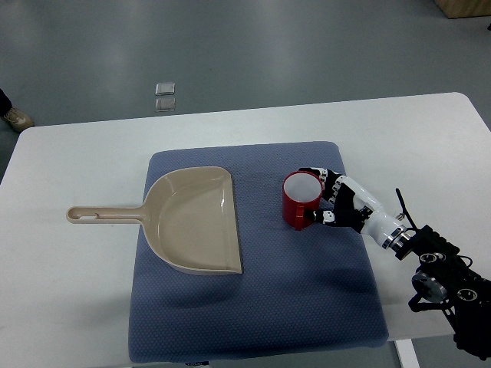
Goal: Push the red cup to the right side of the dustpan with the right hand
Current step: 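Press the right hand against the red cup's side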
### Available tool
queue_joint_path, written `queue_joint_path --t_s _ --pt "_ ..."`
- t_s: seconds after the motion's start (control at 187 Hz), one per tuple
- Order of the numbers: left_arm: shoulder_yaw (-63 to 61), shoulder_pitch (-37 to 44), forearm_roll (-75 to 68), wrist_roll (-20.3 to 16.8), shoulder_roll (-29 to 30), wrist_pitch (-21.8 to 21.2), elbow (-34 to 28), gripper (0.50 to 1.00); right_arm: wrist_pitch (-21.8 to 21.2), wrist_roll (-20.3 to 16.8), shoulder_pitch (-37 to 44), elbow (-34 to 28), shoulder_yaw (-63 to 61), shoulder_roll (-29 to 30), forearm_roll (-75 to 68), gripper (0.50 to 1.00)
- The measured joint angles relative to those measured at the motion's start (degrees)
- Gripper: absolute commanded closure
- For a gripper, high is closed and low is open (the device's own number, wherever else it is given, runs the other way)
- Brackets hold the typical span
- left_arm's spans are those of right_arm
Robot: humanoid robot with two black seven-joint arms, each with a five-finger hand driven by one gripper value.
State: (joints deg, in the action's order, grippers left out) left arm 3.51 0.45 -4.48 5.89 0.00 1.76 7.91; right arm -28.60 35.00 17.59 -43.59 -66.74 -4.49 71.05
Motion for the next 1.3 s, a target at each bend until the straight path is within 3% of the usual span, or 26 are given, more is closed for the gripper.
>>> queue_joint_path --t_s 0.86,1.298 --pt "0.00 0.00 0.00 0.00 0.00 0.00 0.00 0.500 0.12 0.00 1.29 1.16 2.55 2.50 0.05 0.603" --pt "0.00 -0.01 0.00 0.00 0.00 0.00 0.00 0.500 0.10 0.00 2.30 2.54 4.14 3.83 -0.38 0.681"
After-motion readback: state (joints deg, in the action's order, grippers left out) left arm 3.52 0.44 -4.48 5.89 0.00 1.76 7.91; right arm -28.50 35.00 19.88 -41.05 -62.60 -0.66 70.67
